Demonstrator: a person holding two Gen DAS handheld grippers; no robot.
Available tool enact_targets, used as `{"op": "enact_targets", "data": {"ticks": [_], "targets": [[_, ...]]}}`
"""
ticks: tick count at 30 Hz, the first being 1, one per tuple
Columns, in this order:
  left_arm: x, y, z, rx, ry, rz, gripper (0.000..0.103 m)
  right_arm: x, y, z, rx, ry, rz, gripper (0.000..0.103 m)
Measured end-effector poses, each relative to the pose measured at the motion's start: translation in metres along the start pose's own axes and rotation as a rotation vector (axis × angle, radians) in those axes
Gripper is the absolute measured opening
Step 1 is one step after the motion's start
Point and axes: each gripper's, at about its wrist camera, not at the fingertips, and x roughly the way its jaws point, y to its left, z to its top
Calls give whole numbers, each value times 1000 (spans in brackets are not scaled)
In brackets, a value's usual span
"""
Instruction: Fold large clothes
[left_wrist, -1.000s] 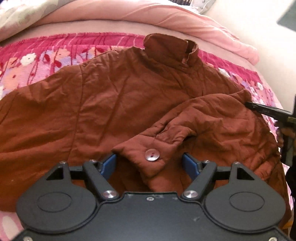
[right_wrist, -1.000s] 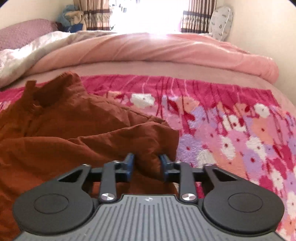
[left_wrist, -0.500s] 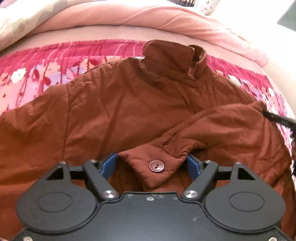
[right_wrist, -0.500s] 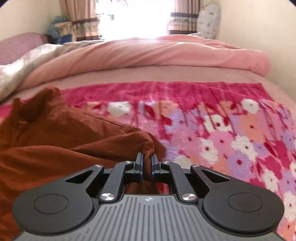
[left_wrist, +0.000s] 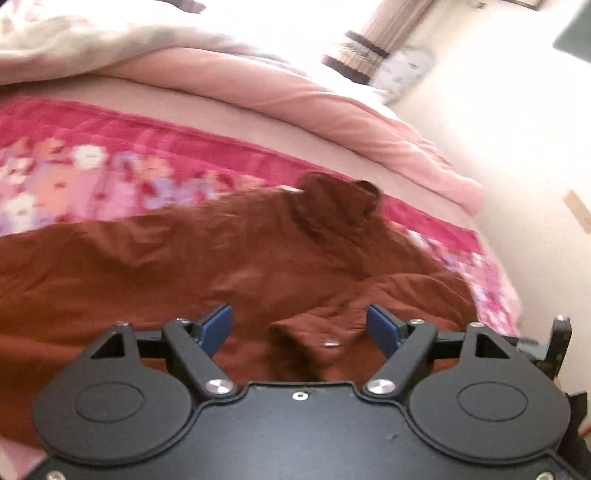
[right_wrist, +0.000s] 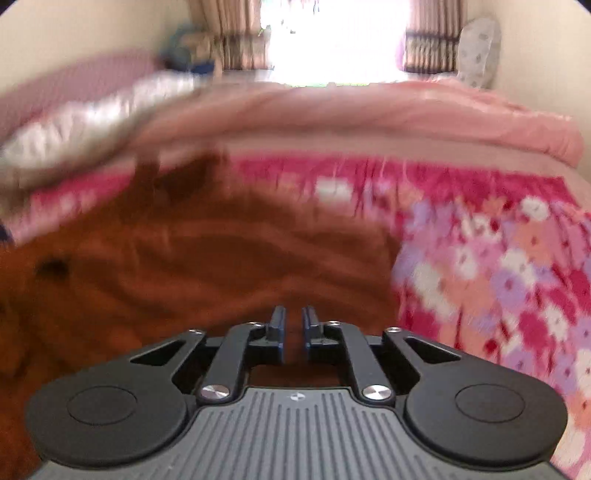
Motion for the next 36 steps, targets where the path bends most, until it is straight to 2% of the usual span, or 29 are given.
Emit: {"op": "enact_targets", "data": {"ticks": [1, 5, 8, 10, 12, 15, 17, 20, 23, 25, 26, 27, 28, 29, 33, 36], "targets": [[-6, 5, -3, -7, -17, 55, 80, 11, 0, -4, -8, 33, -26, 1], [-37, 37, -25, -20, -53, 299, 80, 11, 7, -6, -5, 2, -64, 1], [-68, 81, -44, -90, -62, 420, 81, -5, 9, -7, 3, -13, -42, 11], [-90, 116, -53, -172, -75, 523, 81, -15, 10, -11, 14, -33, -29, 26], [-114, 150, -58, -262, -115, 615, 81, -27, 13, -16, 32, -45, -10, 29], [-139, 195, -57, -368, -157, 689, 81, -41, 19, -26, 41, -51, 18, 32], [-144, 219, -52, -431, -159, 716, 81, -49, 26, -35, 32, -49, 23, 33], [-142, 246, -45, -492, -142, 712, 81, -59, 36, -45, 27, -40, 32, 36], [-133, 249, -39, -487, -160, 724, 77, -65, 45, -52, 22, -37, 21, 37], [-129, 249, -36, -472, -183, 738, 59, -67, 49, -55, 24, -36, 10, 37], [-127, 249, -35, -469, -184, 741, 37, -68, 50, -56, 27, -35, 6, 37], [-126, 248, -33, -471, -185, 750, 26, -68, 51, -57, 30, -32, 2, 37], [-129, 249, -32, -475, -190, 752, 23, -69, 52, -58, 32, -30, -2, 37], [-131, 255, -32, -480, -197, 744, 14, -70, 52, -59, 31, -30, -3, 37], [-138, 253, -32, -499, -246, 704, 5, -70, 55, -59, 31, -31, -3, 37], [-147, 232, -30, -436, -284, 718, 3, -69, 57, -58, 27, -31, 0, 37]]}}
